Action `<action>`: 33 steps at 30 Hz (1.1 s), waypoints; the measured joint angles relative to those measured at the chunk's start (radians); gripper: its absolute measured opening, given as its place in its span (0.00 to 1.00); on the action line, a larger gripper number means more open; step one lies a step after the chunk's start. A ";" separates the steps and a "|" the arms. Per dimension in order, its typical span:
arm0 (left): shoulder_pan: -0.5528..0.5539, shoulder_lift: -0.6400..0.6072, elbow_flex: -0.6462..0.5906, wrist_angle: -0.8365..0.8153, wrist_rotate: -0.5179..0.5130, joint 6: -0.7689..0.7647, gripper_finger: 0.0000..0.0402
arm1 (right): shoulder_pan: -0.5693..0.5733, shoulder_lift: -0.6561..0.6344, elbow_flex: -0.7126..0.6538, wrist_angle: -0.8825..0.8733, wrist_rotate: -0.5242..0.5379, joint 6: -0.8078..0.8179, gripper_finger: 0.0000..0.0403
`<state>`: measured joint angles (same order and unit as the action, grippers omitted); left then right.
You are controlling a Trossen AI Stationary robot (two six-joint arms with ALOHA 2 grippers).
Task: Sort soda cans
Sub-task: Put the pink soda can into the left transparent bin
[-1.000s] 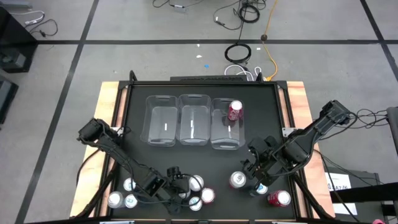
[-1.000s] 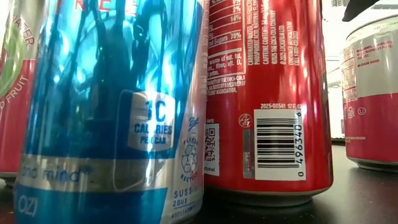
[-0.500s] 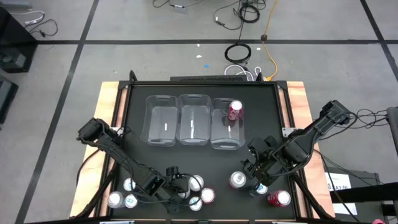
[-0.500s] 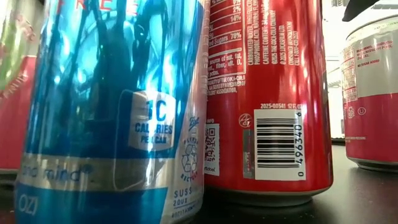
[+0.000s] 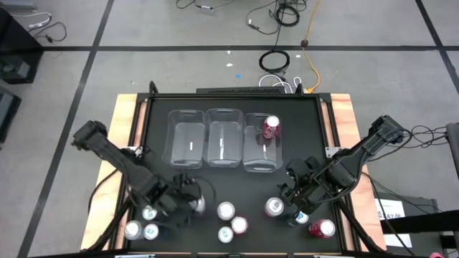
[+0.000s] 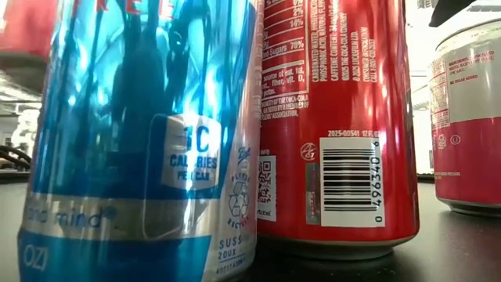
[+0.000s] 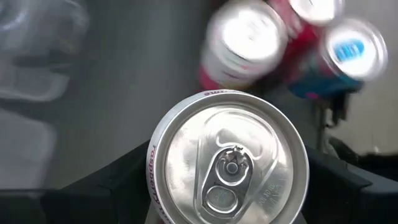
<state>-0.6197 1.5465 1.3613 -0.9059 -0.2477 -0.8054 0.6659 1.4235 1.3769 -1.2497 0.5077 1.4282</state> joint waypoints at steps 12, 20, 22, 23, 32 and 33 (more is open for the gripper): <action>0.401 -0.313 0.001 -0.206 -0.111 0.210 0.79 | -0.001 0.000 0.000 0.006 0.051 0.076 0.88; 0.785 -0.339 -0.098 -0.118 0.058 0.605 0.79 | -0.001 0.000 0.000 0.010 0.114 0.203 0.88; 0.866 -0.339 -0.150 -0.063 0.100 0.660 0.79 | -0.001 0.000 0.000 0.012 0.128 0.224 0.88; 0.903 -0.340 -0.173 -0.032 0.108 0.678 0.79 | -0.004 0.000 0.000 0.012 0.128 0.235 0.88; 1.154 -0.345 -0.383 0.135 0.279 0.733 0.79 | -0.006 0.000 0.000 0.011 0.129 0.286 0.88; 1.172 -0.344 -0.403 0.134 0.279 0.728 0.79 | -0.006 0.000 0.000 0.011 0.129 0.292 0.88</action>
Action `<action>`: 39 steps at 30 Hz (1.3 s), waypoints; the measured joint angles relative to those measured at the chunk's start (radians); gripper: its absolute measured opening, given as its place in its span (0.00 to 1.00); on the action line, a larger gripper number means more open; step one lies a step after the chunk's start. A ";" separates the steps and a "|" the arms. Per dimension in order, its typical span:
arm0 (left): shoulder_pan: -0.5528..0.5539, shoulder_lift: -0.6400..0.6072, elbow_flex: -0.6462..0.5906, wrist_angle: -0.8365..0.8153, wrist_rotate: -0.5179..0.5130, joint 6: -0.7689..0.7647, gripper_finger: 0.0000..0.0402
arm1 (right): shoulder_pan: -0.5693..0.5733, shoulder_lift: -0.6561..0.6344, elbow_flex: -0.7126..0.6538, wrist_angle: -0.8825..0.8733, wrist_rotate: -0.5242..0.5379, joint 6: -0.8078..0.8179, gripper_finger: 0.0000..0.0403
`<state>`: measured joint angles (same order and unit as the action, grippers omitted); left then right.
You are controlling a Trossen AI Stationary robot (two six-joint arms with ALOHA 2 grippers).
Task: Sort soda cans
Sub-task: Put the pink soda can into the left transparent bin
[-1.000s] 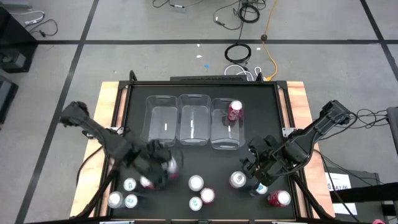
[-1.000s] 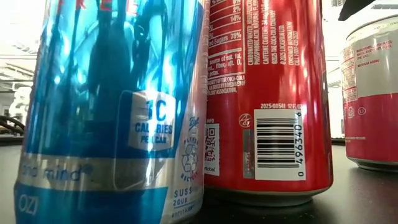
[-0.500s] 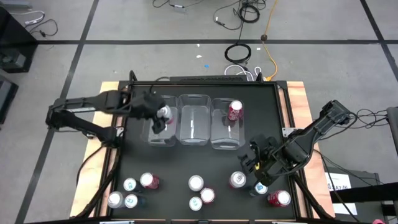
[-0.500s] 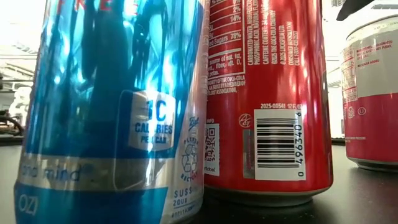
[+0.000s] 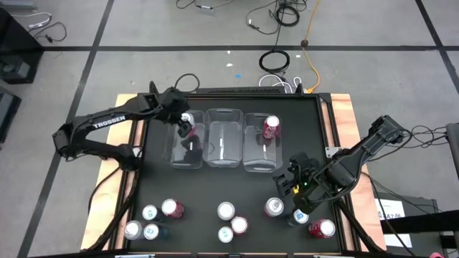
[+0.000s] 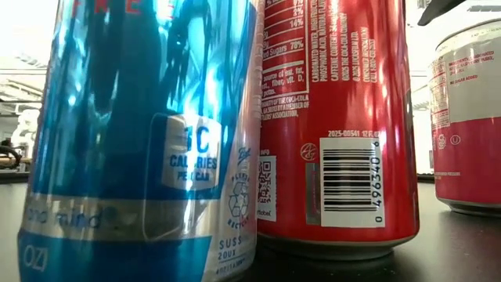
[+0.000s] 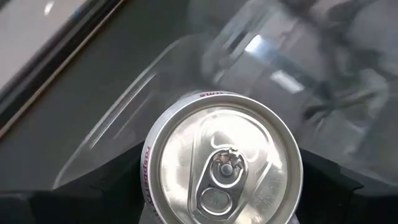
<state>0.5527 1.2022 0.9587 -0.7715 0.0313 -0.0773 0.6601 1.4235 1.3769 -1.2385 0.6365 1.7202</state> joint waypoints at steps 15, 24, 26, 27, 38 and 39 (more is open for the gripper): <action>0.088 -0.025 -0.169 0.167 -0.007 -0.022 0.79 | 0.000 0.000 0.000 -0.015 0.000 0.024 0.88; 0.139 -0.126 -0.264 0.255 -0.035 -0.042 0.79 | 0.000 0.000 0.000 -0.015 -0.001 0.031 0.88; 0.144 -0.125 -0.282 0.262 -0.034 -0.048 0.79 | 0.000 0.000 0.000 -0.015 0.000 0.031 0.88; 0.145 -0.124 -0.284 0.269 -0.033 -0.048 0.79 | 0.000 0.000 0.000 -0.015 -0.001 0.031 0.88; 0.146 -0.117 -0.300 0.299 -0.035 -0.074 0.83 | 0.000 0.000 0.000 -0.016 0.000 0.038 0.88; 0.146 -0.117 -0.300 0.299 -0.035 -0.073 0.84 | 0.000 0.000 0.000 -0.016 0.000 0.042 0.88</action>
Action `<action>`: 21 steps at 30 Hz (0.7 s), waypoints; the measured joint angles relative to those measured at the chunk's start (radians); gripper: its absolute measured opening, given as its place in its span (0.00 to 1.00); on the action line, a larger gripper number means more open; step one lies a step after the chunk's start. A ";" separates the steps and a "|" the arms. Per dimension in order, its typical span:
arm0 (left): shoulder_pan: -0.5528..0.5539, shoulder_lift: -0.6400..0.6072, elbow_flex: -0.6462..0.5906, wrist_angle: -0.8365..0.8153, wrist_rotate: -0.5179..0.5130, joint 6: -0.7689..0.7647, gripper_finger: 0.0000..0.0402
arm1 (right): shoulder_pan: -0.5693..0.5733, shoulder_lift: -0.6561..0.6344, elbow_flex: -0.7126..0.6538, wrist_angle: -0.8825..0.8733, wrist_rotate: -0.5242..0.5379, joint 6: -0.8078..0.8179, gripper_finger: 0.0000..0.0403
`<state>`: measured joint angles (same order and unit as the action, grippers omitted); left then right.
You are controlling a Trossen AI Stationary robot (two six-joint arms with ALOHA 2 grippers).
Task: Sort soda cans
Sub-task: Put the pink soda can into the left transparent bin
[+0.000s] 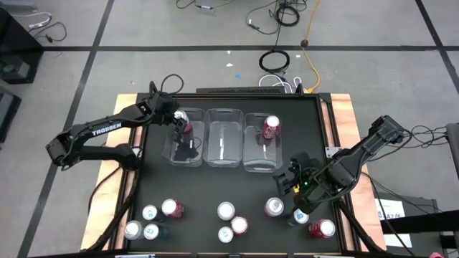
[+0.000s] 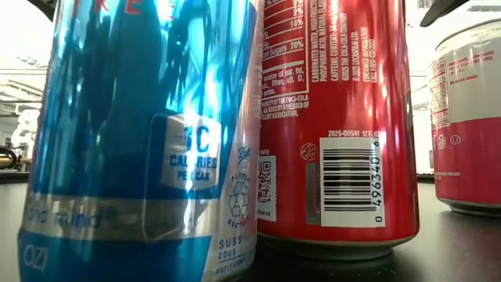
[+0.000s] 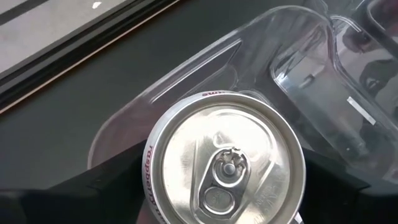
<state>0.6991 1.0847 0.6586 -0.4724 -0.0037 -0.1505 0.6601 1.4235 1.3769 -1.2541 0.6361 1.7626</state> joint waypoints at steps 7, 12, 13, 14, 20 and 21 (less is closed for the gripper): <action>0.000 0.000 0.000 0.001 -0.004 0.000 0.86 | 0.000 0.000 0.000 0.000 0.000 0.006 0.88; 0.000 0.000 -0.026 0.014 -0.004 0.000 0.86 | 0.000 0.000 0.000 0.000 0.000 0.006 0.88; 0.000 0.000 -0.029 0.020 -0.004 -0.001 0.86 | 0.000 0.000 0.000 0.000 0.000 0.006 0.88; 0.000 -0.001 -0.031 0.022 -0.004 0.000 0.86 | 0.000 0.000 0.000 0.000 0.000 0.006 0.88; 0.000 -0.001 -0.032 0.026 -0.004 0.000 0.86 | 0.000 0.000 0.000 0.000 0.000 0.006 0.88; 0.000 -0.001 -0.032 0.026 -0.004 0.000 0.86 | 0.000 0.000 0.000 0.000 0.000 0.006 0.88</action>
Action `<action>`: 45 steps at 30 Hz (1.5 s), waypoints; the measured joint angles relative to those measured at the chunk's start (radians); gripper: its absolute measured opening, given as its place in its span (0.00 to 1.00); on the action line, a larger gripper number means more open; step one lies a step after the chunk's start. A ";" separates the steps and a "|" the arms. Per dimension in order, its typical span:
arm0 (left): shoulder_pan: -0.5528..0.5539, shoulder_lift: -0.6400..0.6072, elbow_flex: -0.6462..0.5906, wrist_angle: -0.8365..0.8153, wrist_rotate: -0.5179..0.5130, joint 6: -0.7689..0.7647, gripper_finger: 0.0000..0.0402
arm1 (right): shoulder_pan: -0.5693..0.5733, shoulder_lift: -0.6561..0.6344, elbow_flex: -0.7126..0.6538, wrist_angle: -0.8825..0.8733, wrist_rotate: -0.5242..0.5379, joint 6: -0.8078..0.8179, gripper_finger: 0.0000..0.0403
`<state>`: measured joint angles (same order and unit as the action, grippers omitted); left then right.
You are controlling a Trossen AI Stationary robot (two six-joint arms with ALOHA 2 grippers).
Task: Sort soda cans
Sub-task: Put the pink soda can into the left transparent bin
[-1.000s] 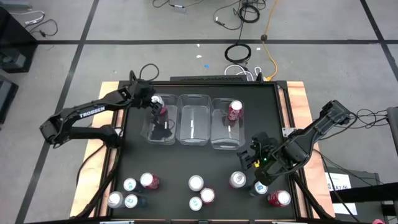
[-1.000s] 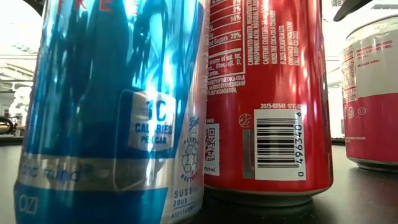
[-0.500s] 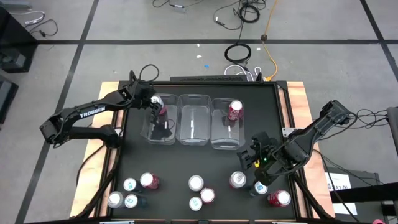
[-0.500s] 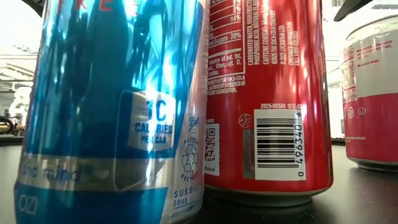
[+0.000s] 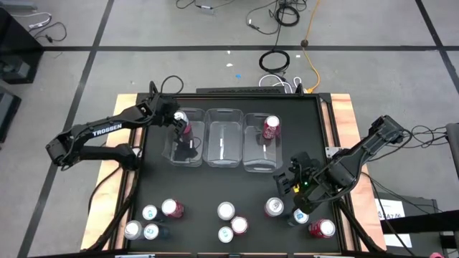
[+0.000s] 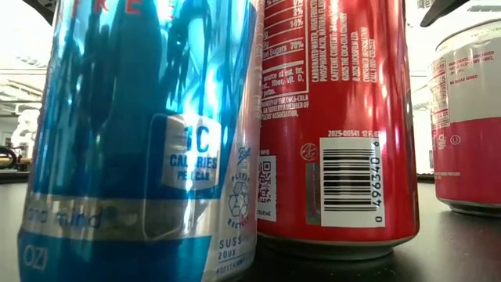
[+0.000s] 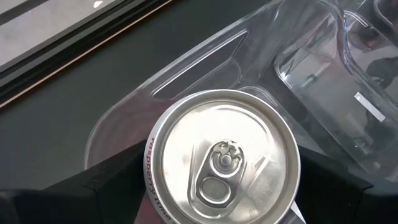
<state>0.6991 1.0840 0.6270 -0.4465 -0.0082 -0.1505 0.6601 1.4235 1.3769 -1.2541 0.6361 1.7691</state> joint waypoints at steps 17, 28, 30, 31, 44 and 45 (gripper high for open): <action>0.000 0.000 0.000 -0.003 0.001 -0.001 0.87 | 0.000 0.000 0.000 0.000 -0.001 0.000 0.88; -0.001 0.000 -0.001 -0.013 0.008 -0.002 0.94 | 0.000 0.000 0.000 0.000 -0.002 0.000 0.88; -0.001 0.000 -0.001 -0.013 0.008 0.002 0.98 | 0.000 0.000 0.000 0.000 -0.003 0.000 0.88; -0.001 0.000 -0.001 -0.013 0.008 0.008 0.99 | 0.000 0.000 0.000 0.000 -0.003 0.000 0.88; -0.001 0.000 0.061 -0.035 0.035 -0.050 0.98 | 0.000 0.000 0.000 0.000 -0.008 -0.056 0.88; -0.001 -0.001 0.070 -0.058 0.037 -0.053 0.98 | 0.000 0.000 0.000 0.000 -0.008 -0.071 0.88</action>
<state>0.6983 1.0830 0.6972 -0.5046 0.0285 -0.2037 0.6598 1.4235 1.3769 -1.2541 0.6277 1.6980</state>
